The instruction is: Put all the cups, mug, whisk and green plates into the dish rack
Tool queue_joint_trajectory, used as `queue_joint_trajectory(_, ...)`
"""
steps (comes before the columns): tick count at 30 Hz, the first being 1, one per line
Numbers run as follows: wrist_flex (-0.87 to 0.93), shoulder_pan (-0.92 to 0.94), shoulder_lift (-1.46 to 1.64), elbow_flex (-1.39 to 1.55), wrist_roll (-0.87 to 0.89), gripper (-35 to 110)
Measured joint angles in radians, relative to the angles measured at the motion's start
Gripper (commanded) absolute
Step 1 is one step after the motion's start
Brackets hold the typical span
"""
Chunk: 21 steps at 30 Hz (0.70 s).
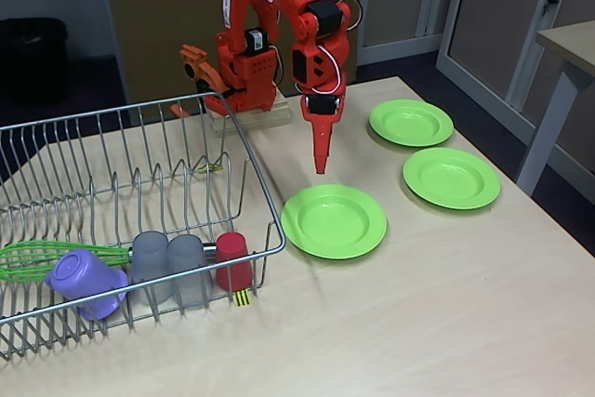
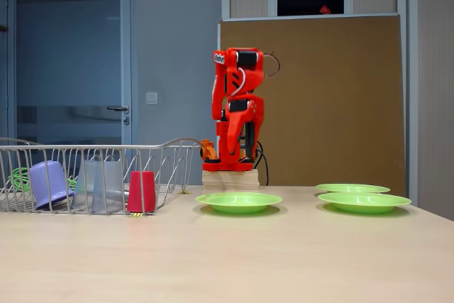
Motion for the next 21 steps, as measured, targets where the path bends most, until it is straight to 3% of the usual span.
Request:
queue_joint_trajectory(8,-0.287,-0.052,-0.114,0.132,0.071,37)
queue_joint_trajectory(21,-0.584,-0.051,-0.252,0.244,0.048,34)
